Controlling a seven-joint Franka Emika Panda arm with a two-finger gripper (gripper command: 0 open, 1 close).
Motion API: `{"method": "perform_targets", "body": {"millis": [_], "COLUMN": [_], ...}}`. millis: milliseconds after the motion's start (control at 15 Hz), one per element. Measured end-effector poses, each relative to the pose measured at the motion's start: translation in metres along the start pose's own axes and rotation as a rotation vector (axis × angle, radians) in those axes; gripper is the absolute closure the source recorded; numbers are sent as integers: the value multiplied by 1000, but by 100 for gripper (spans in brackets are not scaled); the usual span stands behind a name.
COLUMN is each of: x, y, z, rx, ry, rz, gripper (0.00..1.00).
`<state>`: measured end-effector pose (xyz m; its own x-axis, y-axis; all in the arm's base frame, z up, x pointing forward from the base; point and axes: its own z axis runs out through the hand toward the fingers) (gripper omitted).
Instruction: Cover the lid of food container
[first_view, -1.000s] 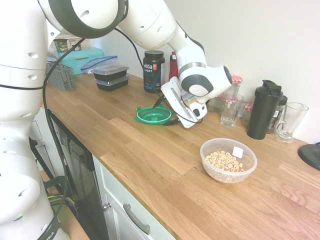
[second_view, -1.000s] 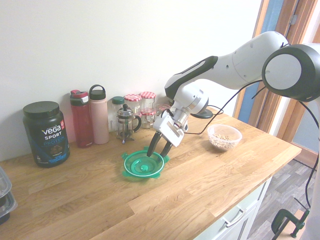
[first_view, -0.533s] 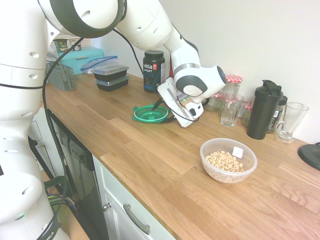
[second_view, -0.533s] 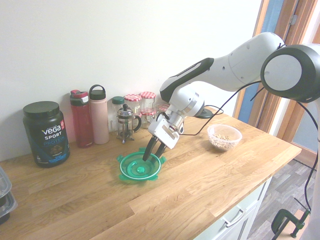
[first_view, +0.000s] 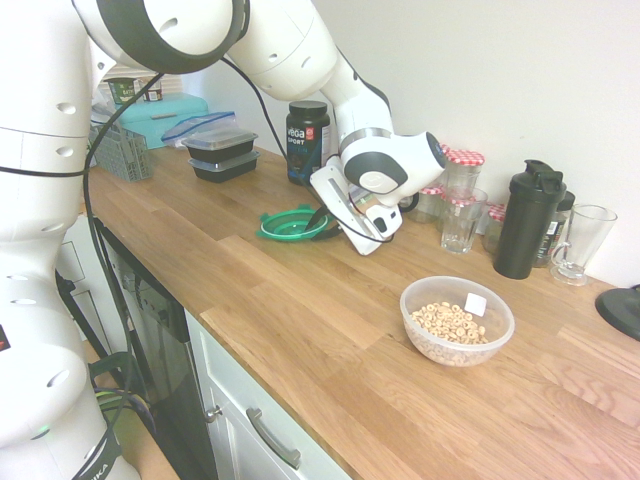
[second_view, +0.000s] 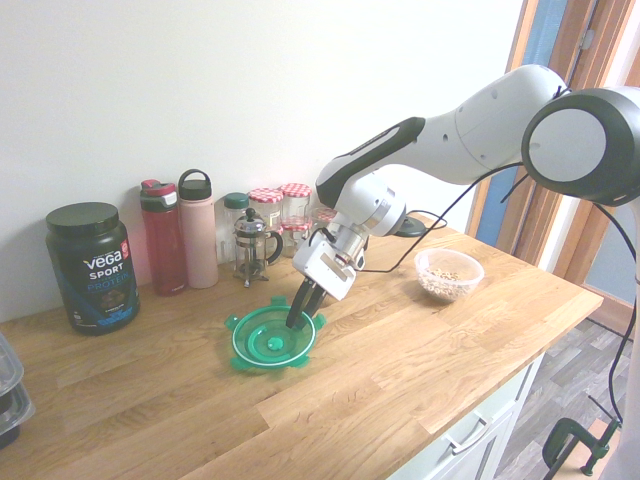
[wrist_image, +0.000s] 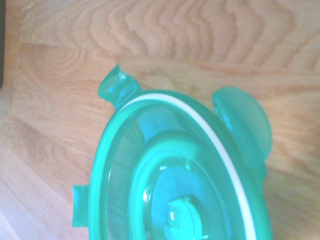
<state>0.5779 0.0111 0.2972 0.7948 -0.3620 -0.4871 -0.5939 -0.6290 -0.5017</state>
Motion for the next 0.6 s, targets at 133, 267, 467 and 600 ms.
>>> {"method": "perform_targets", "body": {"millis": [133,267,467,600], "x": [-1,-5,-41,-94], "y": [-1,-4,-36,-67], "z": [-1,-5,-51,-106], "rx": [4,9,-36,-150], "ry": [3,9,90,196], "rz": [-1,-8,-42,-29], "gripper": [100,100,100,100]}}
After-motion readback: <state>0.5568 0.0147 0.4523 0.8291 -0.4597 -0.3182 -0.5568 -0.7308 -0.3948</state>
